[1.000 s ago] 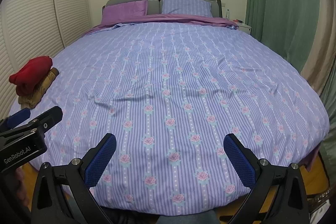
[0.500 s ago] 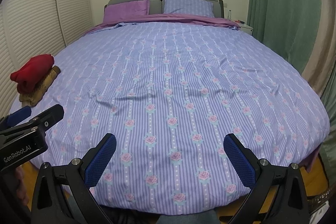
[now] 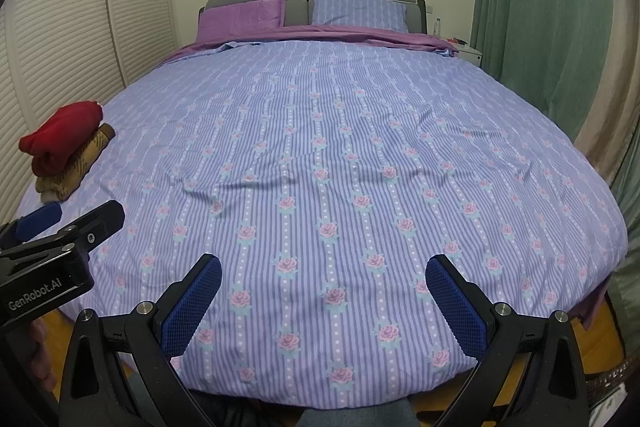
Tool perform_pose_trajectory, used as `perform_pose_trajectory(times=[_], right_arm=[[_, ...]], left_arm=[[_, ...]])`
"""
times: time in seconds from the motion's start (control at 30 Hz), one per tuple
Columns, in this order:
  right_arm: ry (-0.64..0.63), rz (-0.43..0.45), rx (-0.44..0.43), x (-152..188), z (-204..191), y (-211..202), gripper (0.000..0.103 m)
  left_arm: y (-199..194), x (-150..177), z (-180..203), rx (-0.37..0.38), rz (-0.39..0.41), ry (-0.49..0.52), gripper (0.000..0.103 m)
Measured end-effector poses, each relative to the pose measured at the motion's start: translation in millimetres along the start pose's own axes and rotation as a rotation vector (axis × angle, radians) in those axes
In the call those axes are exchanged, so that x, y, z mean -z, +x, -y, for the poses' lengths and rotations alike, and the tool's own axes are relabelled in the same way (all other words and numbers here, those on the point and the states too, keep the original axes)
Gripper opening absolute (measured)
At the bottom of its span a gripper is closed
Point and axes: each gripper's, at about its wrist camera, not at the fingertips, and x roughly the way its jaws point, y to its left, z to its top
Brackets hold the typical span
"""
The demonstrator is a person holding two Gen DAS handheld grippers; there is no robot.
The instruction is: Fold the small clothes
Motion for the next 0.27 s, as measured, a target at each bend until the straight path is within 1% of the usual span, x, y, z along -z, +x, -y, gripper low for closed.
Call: perform_pose_trajectory(times=[0.1, 0.2, 0.27], right_arm=[[-0.001, -0.001, 0.000, 0.1, 0.0, 0.0, 0.103], [-0.002, -0.002, -0.002, -0.2, 0.0, 0.3, 0.103], [-0.003, -0.005, -0.005, -0.2, 0.8, 1.2, 0.103]], left_arm=[[-0.1, 0.5, -1.0, 0.009, 0.006, 0.000, 0.103], [-2.5, 2.5, -3.6, 0.051, 0.027, -0.014, 0.103], [-2.4, 1.5, -3.1, 0.059, 0.025, -0.016, 0.103]])
